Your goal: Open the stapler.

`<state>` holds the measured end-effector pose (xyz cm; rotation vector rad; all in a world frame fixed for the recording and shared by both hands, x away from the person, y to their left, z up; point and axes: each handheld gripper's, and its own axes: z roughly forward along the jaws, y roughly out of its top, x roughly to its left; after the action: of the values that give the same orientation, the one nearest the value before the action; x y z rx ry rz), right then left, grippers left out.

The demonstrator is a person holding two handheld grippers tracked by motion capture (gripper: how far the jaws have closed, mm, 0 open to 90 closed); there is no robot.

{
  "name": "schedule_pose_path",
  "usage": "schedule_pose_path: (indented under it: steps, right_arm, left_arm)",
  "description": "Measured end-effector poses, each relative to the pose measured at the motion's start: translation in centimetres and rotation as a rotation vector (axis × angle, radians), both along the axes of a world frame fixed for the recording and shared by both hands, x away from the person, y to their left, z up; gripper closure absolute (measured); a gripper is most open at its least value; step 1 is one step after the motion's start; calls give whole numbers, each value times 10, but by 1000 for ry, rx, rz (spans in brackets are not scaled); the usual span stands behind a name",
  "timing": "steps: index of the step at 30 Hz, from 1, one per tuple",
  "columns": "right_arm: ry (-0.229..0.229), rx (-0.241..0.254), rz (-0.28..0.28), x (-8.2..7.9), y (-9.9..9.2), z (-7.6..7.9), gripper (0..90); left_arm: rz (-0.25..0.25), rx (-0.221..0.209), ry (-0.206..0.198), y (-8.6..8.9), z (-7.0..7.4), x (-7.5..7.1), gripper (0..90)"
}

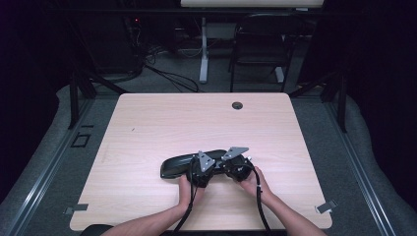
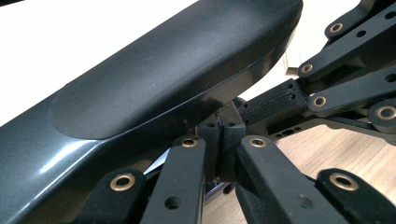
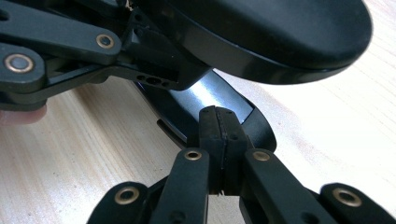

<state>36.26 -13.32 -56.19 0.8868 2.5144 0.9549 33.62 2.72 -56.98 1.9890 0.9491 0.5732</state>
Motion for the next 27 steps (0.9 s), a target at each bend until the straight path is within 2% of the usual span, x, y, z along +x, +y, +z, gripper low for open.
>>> schedule_pose_path:
  steps: [7, 27]
  right_arm:
    - [-2, -2, 4, 0, 0, 0, 900]
    - [1, 19, -10, -1, 0, -1, 900]
  left_arm:
    - [-24, -11, -3, -2, -1, 1, 900]
    - [-16, -6, 1, -1, 0, 1, 900]
